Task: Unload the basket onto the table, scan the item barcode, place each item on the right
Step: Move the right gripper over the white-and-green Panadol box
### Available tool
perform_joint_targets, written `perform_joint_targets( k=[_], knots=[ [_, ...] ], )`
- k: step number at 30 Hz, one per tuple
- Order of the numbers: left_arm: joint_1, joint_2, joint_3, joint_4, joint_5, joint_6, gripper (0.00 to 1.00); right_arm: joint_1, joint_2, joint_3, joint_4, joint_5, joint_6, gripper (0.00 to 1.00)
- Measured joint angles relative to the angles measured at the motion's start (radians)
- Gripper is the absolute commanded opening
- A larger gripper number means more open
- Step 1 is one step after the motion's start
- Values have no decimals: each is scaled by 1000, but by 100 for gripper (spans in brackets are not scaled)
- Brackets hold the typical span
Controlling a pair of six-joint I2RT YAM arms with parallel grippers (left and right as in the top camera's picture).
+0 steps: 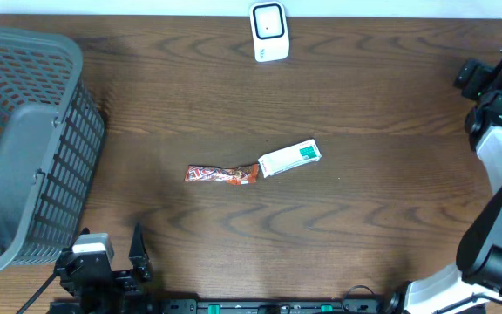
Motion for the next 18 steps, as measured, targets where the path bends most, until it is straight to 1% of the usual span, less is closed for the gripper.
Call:
perform_joint_targets(
  k=[8, 13, 18],
  knots=[
    [0, 0, 0, 0, 0, 0, 84, 0, 29, 0, 32, -2, 0, 99],
    [0, 0, 0, 0, 0, 0, 84, 10, 29, 0, -95, -57, 0, 99],
    [0, 0, 0, 0, 0, 0, 84, 56, 29, 0, -240, -175, 25, 99]
  ],
)
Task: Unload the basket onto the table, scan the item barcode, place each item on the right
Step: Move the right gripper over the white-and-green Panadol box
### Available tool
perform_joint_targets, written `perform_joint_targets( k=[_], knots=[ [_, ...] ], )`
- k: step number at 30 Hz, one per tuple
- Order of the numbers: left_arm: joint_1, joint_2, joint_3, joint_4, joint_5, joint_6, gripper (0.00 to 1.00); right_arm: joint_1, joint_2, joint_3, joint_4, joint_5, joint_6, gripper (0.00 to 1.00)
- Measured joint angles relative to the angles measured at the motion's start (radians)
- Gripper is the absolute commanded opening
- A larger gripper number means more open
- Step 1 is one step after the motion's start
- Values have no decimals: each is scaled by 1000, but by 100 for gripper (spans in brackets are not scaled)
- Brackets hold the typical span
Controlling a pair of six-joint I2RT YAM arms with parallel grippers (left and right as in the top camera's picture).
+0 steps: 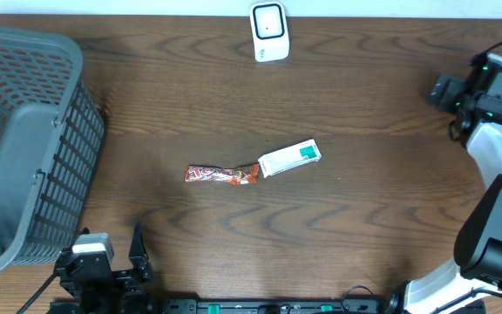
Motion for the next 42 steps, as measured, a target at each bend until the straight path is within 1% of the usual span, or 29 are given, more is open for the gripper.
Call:
perform_joint_targets(
  k=[2, 6, 9, 12, 15, 20, 23, 27, 31, 33, 42],
  knots=[
    [0, 0, 0, 0, 0, 0, 84, 27, 0, 0, -69, -78, 53, 99],
    [0, 0, 0, 1, 0, 0, 84, 90, 0, 0, -214, -294, 176, 99],
    [0, 0, 0, 0, 0, 0, 84, 169, 0, 0, -320, -470, 279, 99],
    [0, 0, 0, 0, 0, 0, 84, 241, 0, -1, -356, -568, 324, 99],
    [0, 0, 0, 0, 0, 0, 84, 349, 0, -1, -380, -621, 388, 99],
    [0, 0, 0, 0, 0, 0, 84, 538, 0, -1, -428, -564, 616, 95],
    [0, 0, 0, 0, 0, 0, 84, 631, 0, -1, -486, -462, 805, 94],
    [0, 0, 0, 0, 0, 0, 84, 708, 0, -1, -533, -333, 1063, 93],
    [0, 0, 0, 0, 0, 0, 84, 720, 0, -1, -535, -267, 1204, 92],
    [0, 0, 0, 0, 0, 0, 84, 719, 0, -1, -535, -237, 1247, 92],
    [0, 0, 0, 0, 0, 0, 84, 708, 0, -1, -563, -143, 1344, 88]
  ],
)
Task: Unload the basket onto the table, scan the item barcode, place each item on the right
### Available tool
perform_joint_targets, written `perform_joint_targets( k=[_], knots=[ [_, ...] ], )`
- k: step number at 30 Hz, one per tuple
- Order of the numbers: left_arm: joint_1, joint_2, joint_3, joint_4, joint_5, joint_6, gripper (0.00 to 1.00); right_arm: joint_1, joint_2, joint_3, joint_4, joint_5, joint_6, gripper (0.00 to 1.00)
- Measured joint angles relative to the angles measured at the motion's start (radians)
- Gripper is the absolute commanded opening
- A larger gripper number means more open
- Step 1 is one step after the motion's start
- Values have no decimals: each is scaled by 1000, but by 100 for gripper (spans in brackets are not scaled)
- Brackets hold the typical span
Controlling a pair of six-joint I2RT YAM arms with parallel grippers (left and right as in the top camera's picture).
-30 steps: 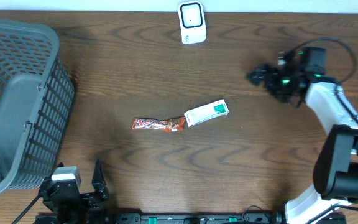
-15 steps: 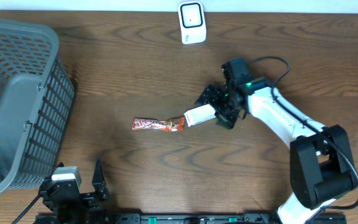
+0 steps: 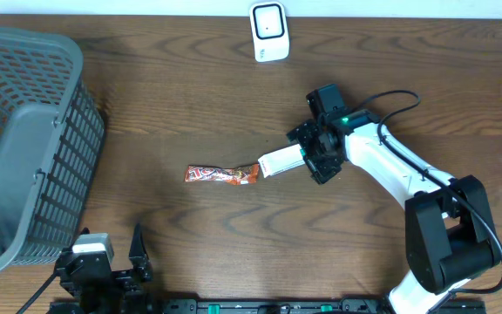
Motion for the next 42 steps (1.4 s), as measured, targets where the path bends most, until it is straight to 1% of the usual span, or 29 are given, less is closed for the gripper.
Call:
perform_joint_targets(
  k=[4, 6, 14, 18, 19, 22, 29, 31, 34, 39, 40, 41, 42],
  knots=[
    [0, 0, 0, 0, 0, 0, 84, -1, 0, 0, 44, 26, 22, 87],
    [0, 0, 0, 0, 0, 0, 84, -1, 4, 0, 66, 34, 33, 85],
    [0, 0, 0, 0, 0, 0, 84, -1, 96, 8, 92, 37, 74, 85],
    [0, 0, 0, 0, 0, 0, 84, -2, 120, 27, 130, 15, 84, 82],
    [0, 0, 0, 0, 0, 0, 84, -2, 126, 33, 136, 9, 85, 78],
    [0, 0, 0, 0, 0, 0, 84, -2, 138, 43, 136, -9, 80, 60],
    [0, 0, 0, 0, 0, 0, 84, -3, 147, 49, 79, -24, 19, 36],
    [0, 0, 0, 0, 0, 0, 84, -3, 148, 53, 35, -31, 10, 35],
    [0, 0, 0, 0, 0, 0, 84, -3, 148, 59, -43, -45, 3, 37],
    [0, 0, 0, 0, 0, 0, 85, -3, 135, 46, -192, -55, -8, 49],
    [0, 0, 0, 0, 0, 0, 84, -2, 130, 37, -219, -52, -12, 55],
    [0, 0, 0, 0, 0, 0, 84, -2, 122, 25, -243, -47, -24, 65],
    [0, 0, 0, 0, 0, 0, 84, -1, 115, 18, -256, -45, -25, 78]
  ],
)
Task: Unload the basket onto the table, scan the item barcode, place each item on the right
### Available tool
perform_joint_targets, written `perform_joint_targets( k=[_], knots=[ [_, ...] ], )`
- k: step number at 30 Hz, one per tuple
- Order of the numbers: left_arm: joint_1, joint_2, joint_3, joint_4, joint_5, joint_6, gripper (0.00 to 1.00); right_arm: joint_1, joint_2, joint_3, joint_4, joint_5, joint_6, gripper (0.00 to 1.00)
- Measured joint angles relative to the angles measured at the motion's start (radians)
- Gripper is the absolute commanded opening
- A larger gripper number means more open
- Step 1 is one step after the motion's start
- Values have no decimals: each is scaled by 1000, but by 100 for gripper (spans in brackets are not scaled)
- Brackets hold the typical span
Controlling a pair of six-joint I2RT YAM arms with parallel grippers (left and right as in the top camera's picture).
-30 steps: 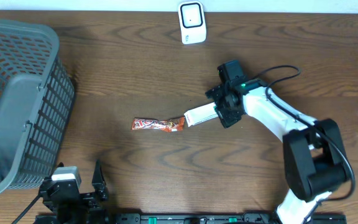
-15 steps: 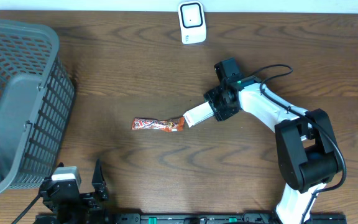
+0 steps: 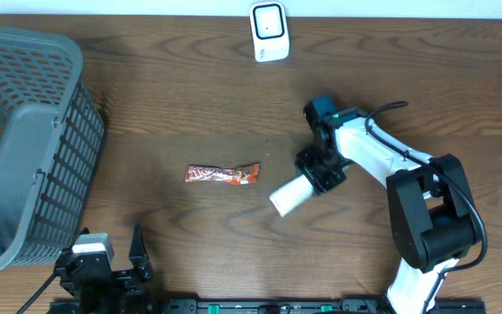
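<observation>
My right gripper (image 3: 308, 181) is shut on a white box with green print (image 3: 289, 194), lifted a little right of the table's middle; the box sticks out down and left from the fingers. The white barcode scanner (image 3: 268, 31) stands at the table's back edge, up and left of the box. An orange-red snack wrapper (image 3: 223, 174) lies on the wood to the left of the box. My left gripper (image 3: 138, 253) rests at the front left edge, and its jaws cannot be made out.
A grey plastic basket (image 3: 24, 139) fills the left side. Two small packets lie at the right edge: a red one and an orange one. The brown table (image 3: 190, 96) spreads between them.
The white box was lying next to the wrapper with my right gripper at its right end. Now the gripper holds it, shifted slightly down and right, apart from the wrapper.
My right arm was first up at the far right edge, the box and wrapper lying together mid-table. It then stood a bit further in. Later it was at the box's right end. Now the box is in its grip, away from the wrapper.
</observation>
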Motion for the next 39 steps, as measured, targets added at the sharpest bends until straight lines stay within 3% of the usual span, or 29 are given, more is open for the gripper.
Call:
perform_joint_targets(
  k=[1, 6, 7, 8, 9, 11, 12, 18, 27, 34, 39],
  knots=[
    [0, 0, 0, 0, 0, 0, 84, 1, -15, -11, -14, 4, -11, 99],
    [0, 0, 0, 0, 0, 0, 84, 2, -188, -25, 4, 19, -162, 99],
    [0, 0, 0, 0, 0, 0, 84, 2, -235, -24, 11, 19, -214, 95],
    [0, 0, 0, 0, 0, 0, 84, 2, -280, -24, 14, 21, -270, 84],
    [0, 0, 0, 0, 0, 0, 84, 2, -322, -24, 19, 24, -333, 66],
    [0, 0, 0, 0, 0, 0, 84, 2, -385, -23, 32, 58, -446, 14],
    [0, 0, 0, 0, 0, 0, 84, 3, -400, -22, 36, 80, -483, 1],
    [0, 0, 0, 0, 0, 0, 84, -1, -372, -22, 102, 243, -634, 1],
    [0, 0, 0, 0, 0, 0, 84, -2, -137, -22, 266, 272, -729, 1],
    [0, 0, 0, 0, 0, 0, 84, -2, -18, -15, 244, 281, -740, 1],
    [0, 0, 0, 0, 0, 0, 84, -2, -18, -14, 100, 270, -741, 1]
  ],
)
